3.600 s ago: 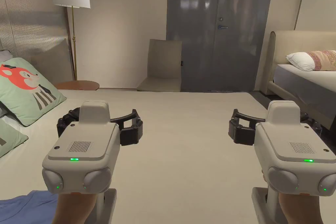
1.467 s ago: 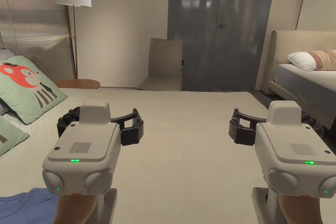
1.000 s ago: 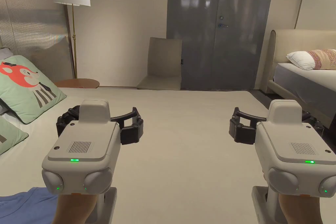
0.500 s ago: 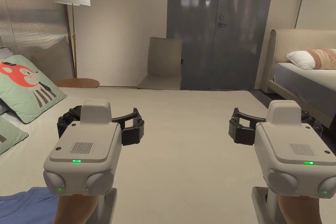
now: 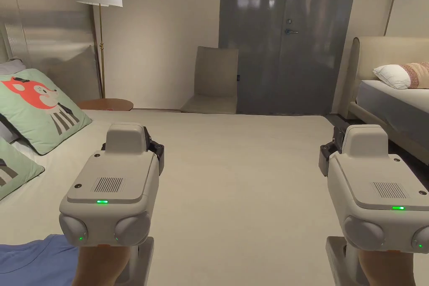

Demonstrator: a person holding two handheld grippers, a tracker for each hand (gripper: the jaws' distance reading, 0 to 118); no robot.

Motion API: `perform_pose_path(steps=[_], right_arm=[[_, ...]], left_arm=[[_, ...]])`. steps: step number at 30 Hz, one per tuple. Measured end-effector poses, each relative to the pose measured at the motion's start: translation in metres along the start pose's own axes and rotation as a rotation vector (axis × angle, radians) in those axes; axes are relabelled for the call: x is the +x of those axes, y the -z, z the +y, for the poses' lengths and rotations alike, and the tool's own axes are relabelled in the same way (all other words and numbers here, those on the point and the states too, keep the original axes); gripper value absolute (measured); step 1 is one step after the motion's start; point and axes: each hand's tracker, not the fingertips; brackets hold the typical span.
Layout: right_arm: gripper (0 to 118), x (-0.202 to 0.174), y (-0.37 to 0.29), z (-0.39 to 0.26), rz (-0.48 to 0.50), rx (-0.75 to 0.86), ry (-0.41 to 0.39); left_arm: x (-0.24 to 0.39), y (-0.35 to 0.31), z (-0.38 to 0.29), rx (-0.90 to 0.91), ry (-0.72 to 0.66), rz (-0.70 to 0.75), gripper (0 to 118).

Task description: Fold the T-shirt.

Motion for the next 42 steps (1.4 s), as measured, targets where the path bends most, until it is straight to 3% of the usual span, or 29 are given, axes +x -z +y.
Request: perform_pose_path(steps=[4,11,19,25,28,29,30,31,32,33,34,39,41,42], right_arm=[[0,-0.032,0.009,0.002,0.084,0.010,0.012],[0,-0.131,0.015,0.007,0.324,0.021,0.056],[0,-0.181,0.023,-0.007,0.415,-0.011,0.056],[0,-0.185,0.039,-0.035,0.408,-0.094,0.035],[0,-0.185,0.049,-0.051,0.395,-0.145,0.027],[0,-0.185,0.053,-0.057,0.389,-0.162,0.025],[0,-0.185,0.056,-0.062,0.385,-0.178,0.025],[0,-0.186,0.059,-0.066,0.383,-0.190,0.023],[0,-0.186,0.062,-0.071,0.381,-0.202,0.019],[0,-0.187,0.066,-0.077,0.378,-0.216,0.011],[0,-0.188,0.068,-0.081,0.377,-0.226,0.003],[0,-0.189,0.082,-0.103,0.365,-0.281,-0.008],[0,-0.188,0.086,-0.111,0.361,-0.303,-0.008],[0,-0.188,0.087,-0.114,0.360,-0.314,-0.012]], left_arm=[[-0.035,-0.011,0.006,0.008,0.015,0.086,0],[-0.129,-0.050,0.013,0.003,0.046,0.331,0],[-0.171,-0.057,-0.011,-0.090,0.049,0.409,0],[-0.179,-0.022,-0.061,-0.375,0.001,0.343,0],[-0.185,0.006,-0.098,-0.648,-0.061,0.274,1],[-0.188,0.017,-0.113,-0.763,-0.103,0.270,6],[-0.192,0.026,-0.128,-0.842,-0.143,0.258,21],[-0.194,0.031,-0.141,-0.860,-0.174,0.238,56],[-0.196,0.037,-0.154,-0.873,-0.200,0.241,80],[-0.198,0.043,-0.167,-0.922,-0.217,0.247,96],[-0.199,0.047,-0.175,-0.950,-0.228,0.254,104],[-0.196,0.062,-0.217,-1.034,-0.244,0.287,103],[-0.195,0.065,-0.231,-1.066,-0.256,0.289,94],[-0.194,0.066,-0.236,-1.078,-0.259,0.290,82]])
